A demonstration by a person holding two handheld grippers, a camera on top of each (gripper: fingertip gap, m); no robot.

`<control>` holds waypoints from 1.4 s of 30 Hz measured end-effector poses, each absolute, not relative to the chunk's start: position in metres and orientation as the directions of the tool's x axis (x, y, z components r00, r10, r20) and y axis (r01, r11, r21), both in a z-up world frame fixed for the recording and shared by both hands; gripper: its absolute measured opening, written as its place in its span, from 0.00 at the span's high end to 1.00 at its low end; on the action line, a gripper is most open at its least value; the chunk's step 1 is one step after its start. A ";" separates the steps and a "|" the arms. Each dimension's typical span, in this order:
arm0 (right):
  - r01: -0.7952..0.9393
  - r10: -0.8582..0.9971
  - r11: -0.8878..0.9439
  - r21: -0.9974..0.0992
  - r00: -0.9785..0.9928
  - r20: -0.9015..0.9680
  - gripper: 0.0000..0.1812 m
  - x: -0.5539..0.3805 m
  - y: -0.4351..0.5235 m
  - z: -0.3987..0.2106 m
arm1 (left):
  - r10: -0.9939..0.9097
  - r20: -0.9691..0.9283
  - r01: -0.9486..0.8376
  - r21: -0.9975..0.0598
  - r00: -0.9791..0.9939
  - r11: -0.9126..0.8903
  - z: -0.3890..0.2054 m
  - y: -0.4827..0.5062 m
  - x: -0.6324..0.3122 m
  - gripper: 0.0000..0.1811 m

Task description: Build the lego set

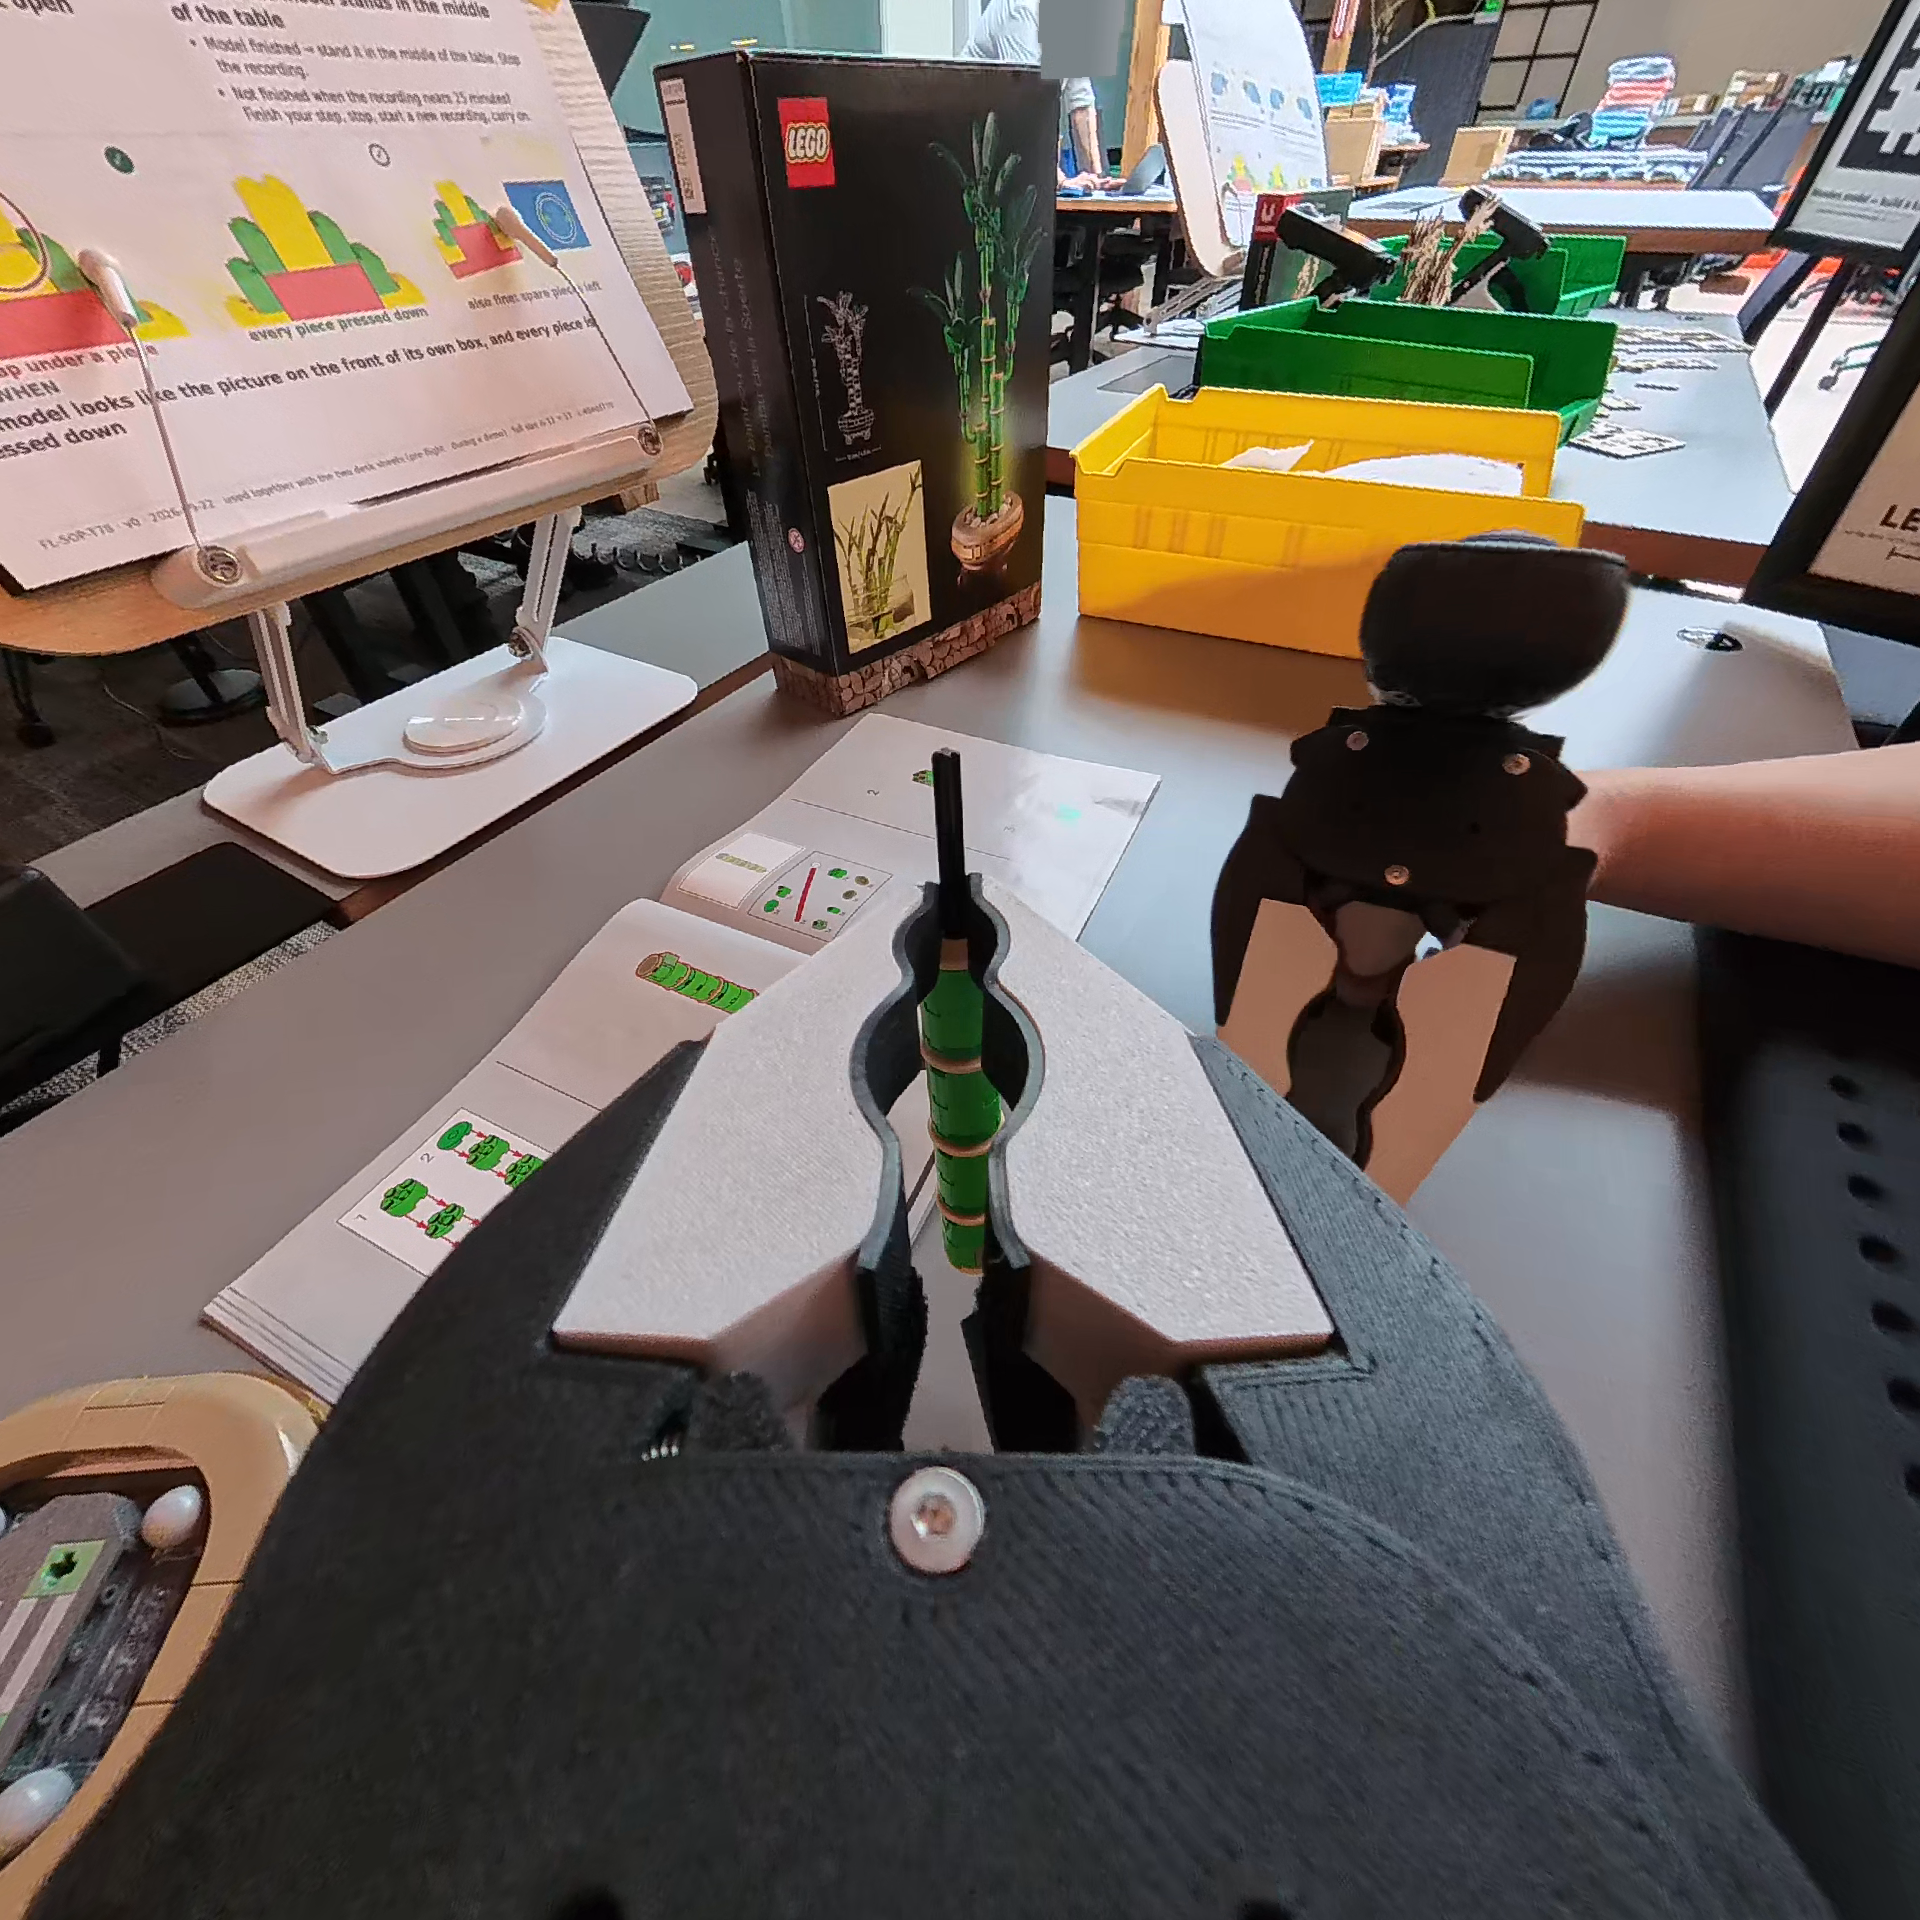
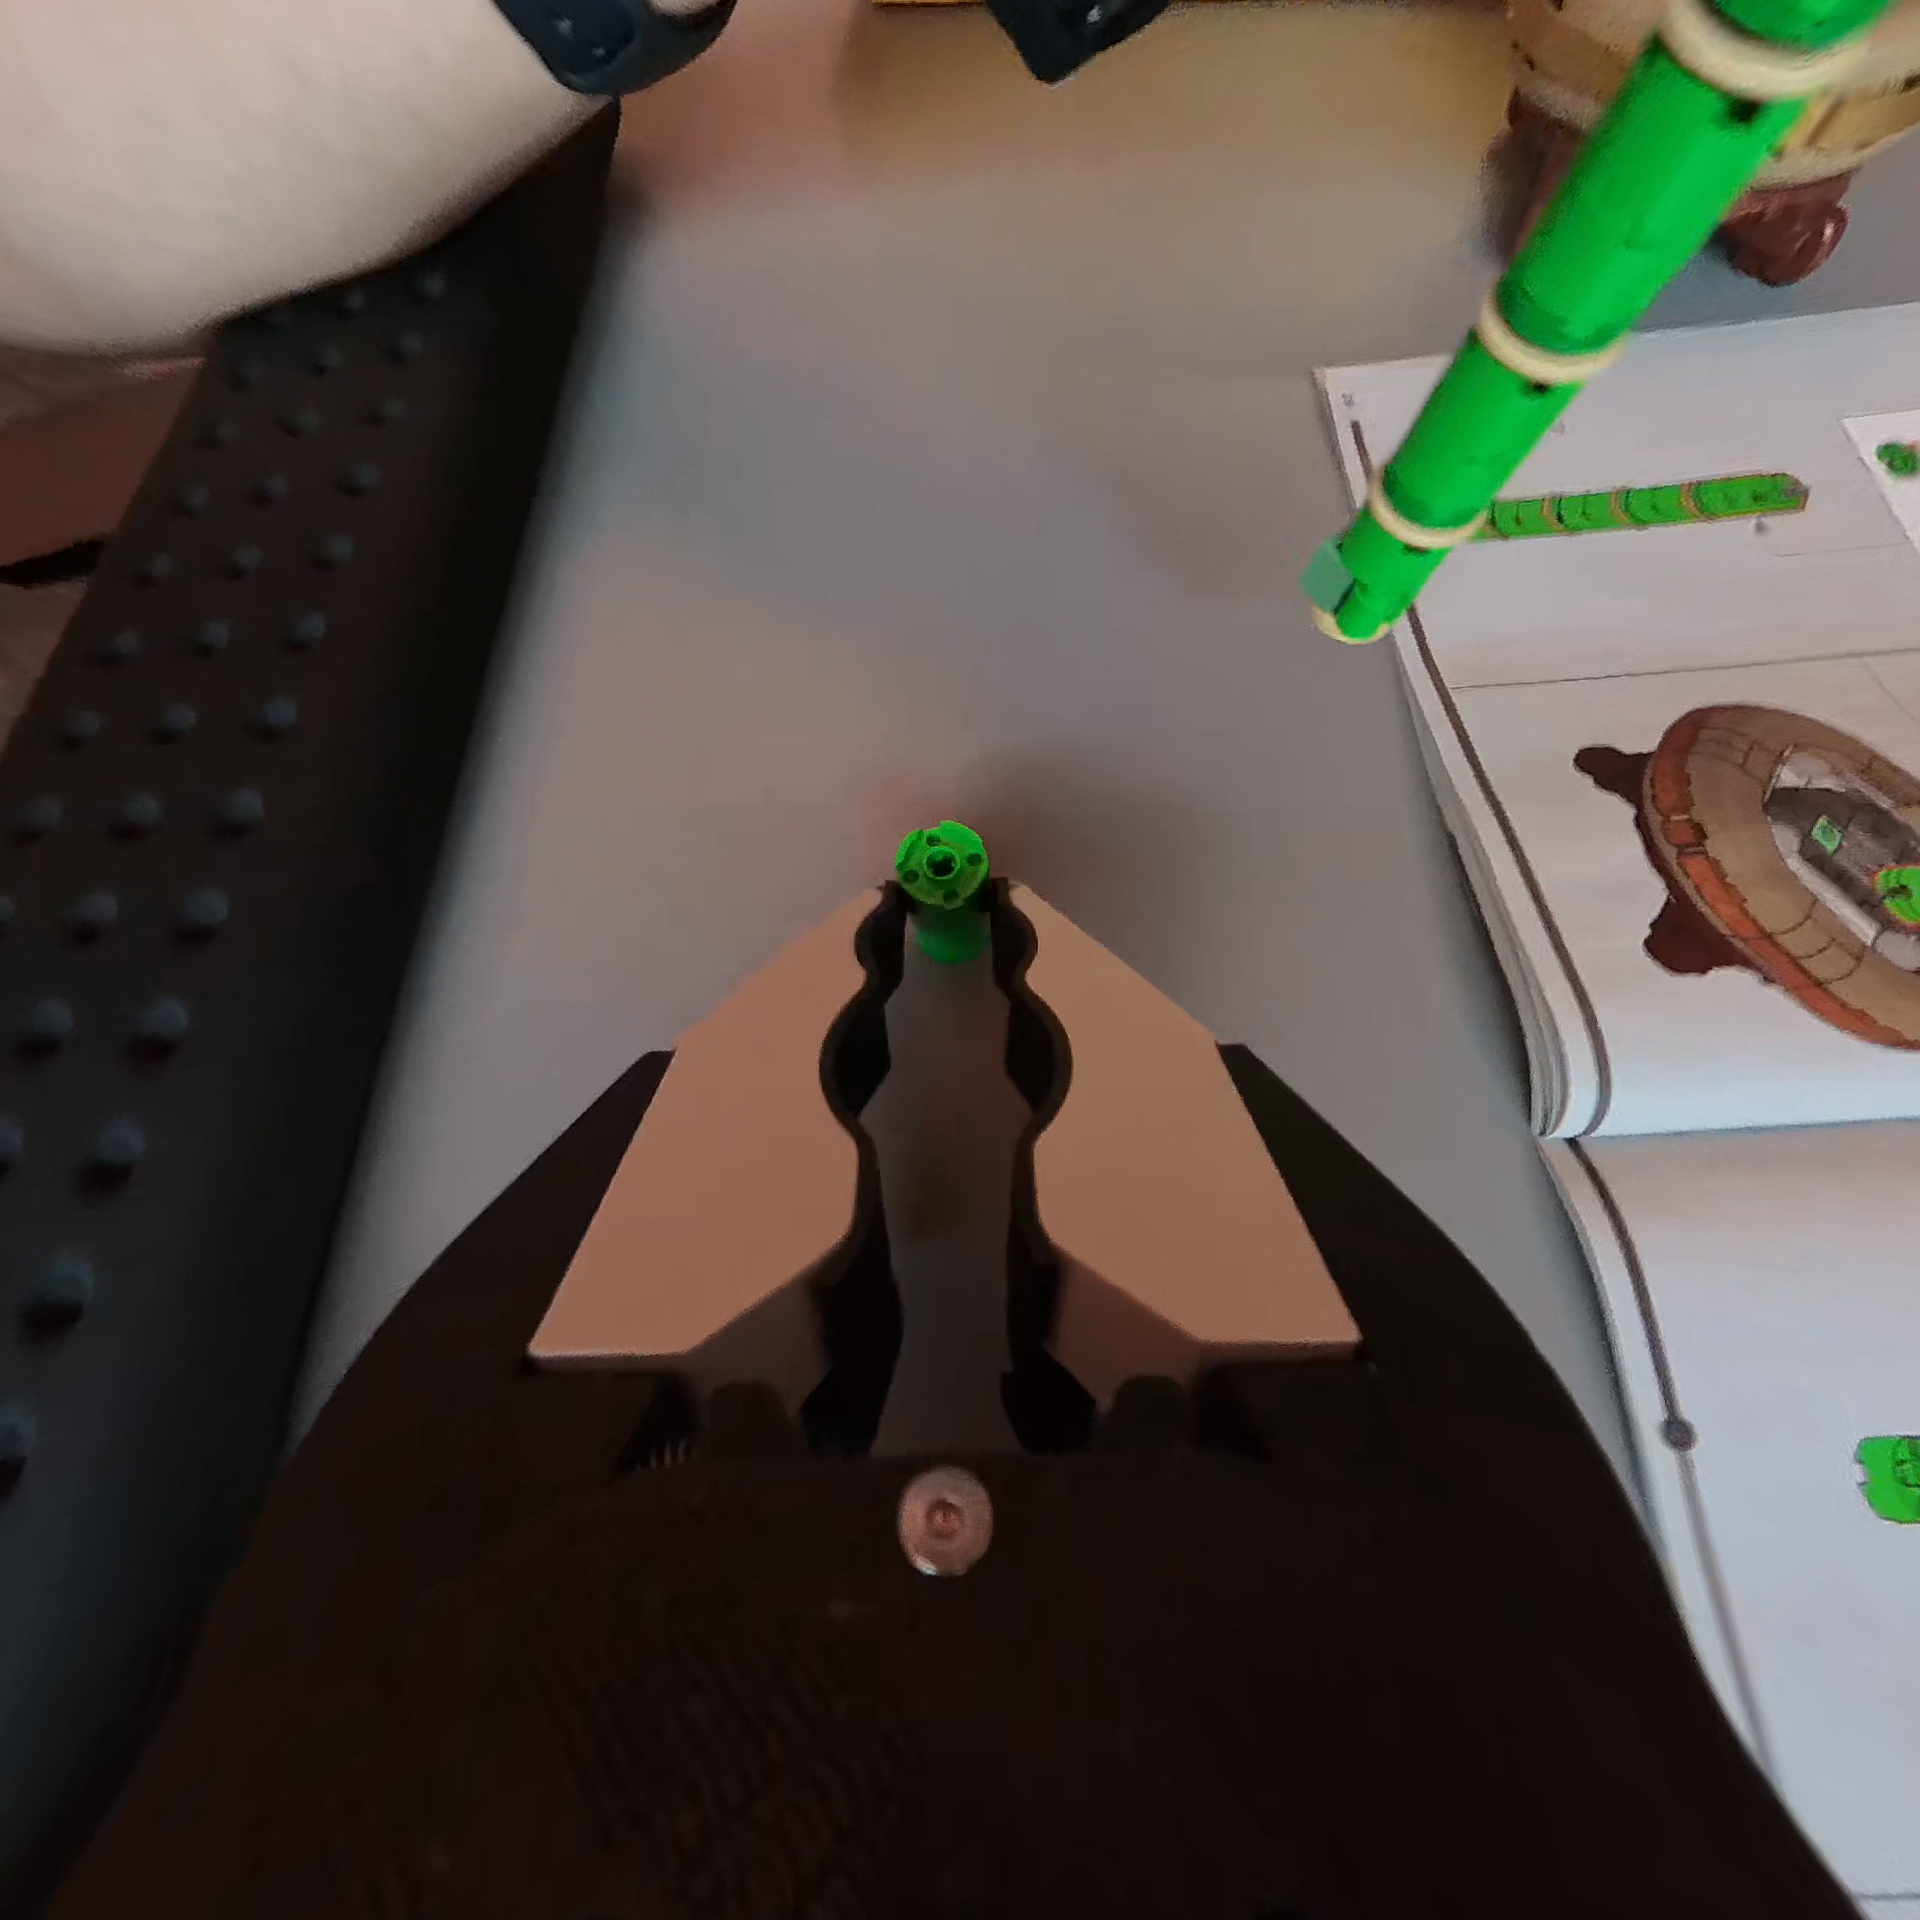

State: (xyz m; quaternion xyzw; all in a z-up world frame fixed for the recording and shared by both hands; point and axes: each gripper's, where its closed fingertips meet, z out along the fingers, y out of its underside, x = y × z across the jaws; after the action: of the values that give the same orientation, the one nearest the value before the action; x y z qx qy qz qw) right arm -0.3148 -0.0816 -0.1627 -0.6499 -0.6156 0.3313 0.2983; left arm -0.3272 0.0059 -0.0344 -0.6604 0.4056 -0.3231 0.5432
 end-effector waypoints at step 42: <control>0.634 0.505 0.622 0.460 -0.774 0.382 0.91 -0.199 -0.052 -0.164 | -0.899 0.132 -0.248 -0.935 0.418 -0.253 -0.050 -0.005 -0.323 0.98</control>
State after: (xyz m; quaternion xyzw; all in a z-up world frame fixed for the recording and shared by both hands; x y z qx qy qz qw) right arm -0.1993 -0.0517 -0.1644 -0.3185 -0.8939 -0.2961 0.1084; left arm -0.3235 -0.0053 -0.0501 -0.7069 0.4055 -0.3557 0.4575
